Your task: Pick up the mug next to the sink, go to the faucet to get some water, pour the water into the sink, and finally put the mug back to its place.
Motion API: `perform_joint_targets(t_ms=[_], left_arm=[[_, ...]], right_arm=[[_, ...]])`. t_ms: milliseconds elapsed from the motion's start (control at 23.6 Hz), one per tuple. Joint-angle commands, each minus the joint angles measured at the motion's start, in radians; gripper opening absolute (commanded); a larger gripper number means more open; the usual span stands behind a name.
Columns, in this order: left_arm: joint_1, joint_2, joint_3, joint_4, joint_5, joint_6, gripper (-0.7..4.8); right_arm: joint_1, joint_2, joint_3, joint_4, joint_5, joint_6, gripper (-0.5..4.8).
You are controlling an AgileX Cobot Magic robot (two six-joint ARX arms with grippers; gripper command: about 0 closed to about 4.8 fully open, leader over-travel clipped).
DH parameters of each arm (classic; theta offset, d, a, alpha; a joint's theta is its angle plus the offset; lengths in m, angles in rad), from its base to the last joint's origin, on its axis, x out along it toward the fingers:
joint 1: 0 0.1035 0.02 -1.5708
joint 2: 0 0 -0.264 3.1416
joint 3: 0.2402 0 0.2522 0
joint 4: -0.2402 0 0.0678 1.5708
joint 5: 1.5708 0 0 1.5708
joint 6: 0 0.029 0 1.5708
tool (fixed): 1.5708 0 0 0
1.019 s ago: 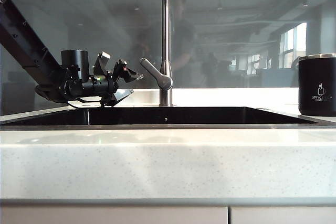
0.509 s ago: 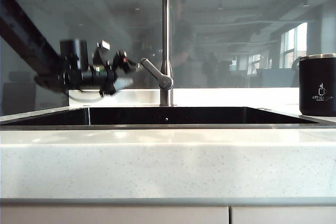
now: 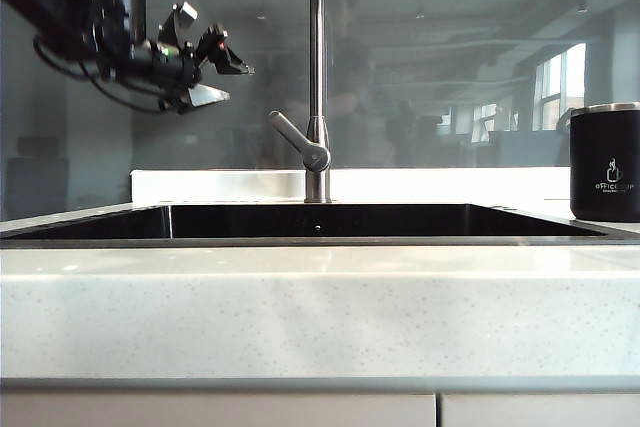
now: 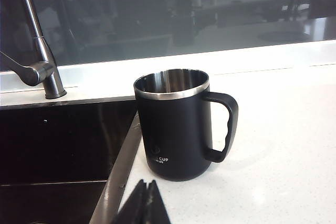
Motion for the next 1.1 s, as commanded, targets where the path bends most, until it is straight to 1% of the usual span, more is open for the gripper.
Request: perform_joint_targets(t_ms=[42, 85, 127, 212, 255, 297, 552, 722, 807, 849, 934, 976, 1019, 1061, 1104], left_arm=[[-0.003, -0.105, 0.004, -0.261, -0.156, 0.166, 3.68], [-0.003, -0.162, 0.004, -0.365, -0.224, 0.201, 3.68], [-0.003, -0.192, 0.004, -0.402, -0.263, 0.219, 3.68], [-0.003, -0.240, 0.004, -0.435, -0.319, 0.239, 3.68], [-0.003, -0.295, 0.004, -0.452, -0.365, 0.243, 3.68], [-0.003, -0.346, 0.004, -0.449, -0.392, 0.243, 3.68], [-0.003, -0.497, 0.007, -0.446, -0.402, 0.242, 3.68], [-0.003, -0.592, 0.009, -0.387, -0.403, 0.242, 3.67], [-0.003, -0.639, 0.009, -0.387, -0.404, 0.244, 3.57], [-0.003, -0.668, 0.009, -0.389, -0.411, 0.253, 3.27], [-0.003, -0.743, 0.009, -0.433, -0.452, 0.273, 1.05], [-0.003, -0.786, 0.009, -0.480, -0.492, 0.274, -0.02], [-0.003, -0.834, 0.008, -0.541, -0.546, 0.272, -0.06], [-0.003, -0.855, 0.008, -0.568, -0.563, 0.272, -0.06], [-0.003, -0.900, 0.008, -0.642, -0.587, 0.273, -0.06]], right_arm=[[0.000, -0.002, -0.003, 0.017, -0.001, -0.001, -0.05], [0.000, -0.002, -0.003, 0.017, -0.001, -0.001, -0.05], [0.000, -0.002, -0.003, 0.016, -0.001, -0.001, -0.05], [0.000, -0.002, -0.003, 0.016, -0.001, -0.002, -0.05], [0.000, -0.002, -0.003, 0.016, -0.001, -0.002, -0.05], [0.000, -0.002, -0.003, 0.016, -0.001, -0.001, -0.05], [0.000, -0.002, -0.003, 0.016, -0.001, -0.001, -0.05], [0.000, -0.002, -0.003, 0.016, -0.001, -0.002, -0.05], [0.000, -0.002, -0.003, 0.016, -0.001, -0.002, -0.05], [0.000, -0.002, -0.003, 0.016, -0.001, -0.001, -0.05], [0.000, -0.002, -0.003, 0.016, -0.001, -0.001, -0.05], [0.000, -0.002, -0.003, 0.016, -0.001, -0.001, -0.05], [0.000, -0.002, -0.003, 0.016, -0.001, -0.001, -0.05], [0.000, -0.002, -0.003, 0.016, -0.001, -0.001, -0.05], [0.000, -0.002, -0.003, 0.016, -0.001, -0.001, -0.05]])
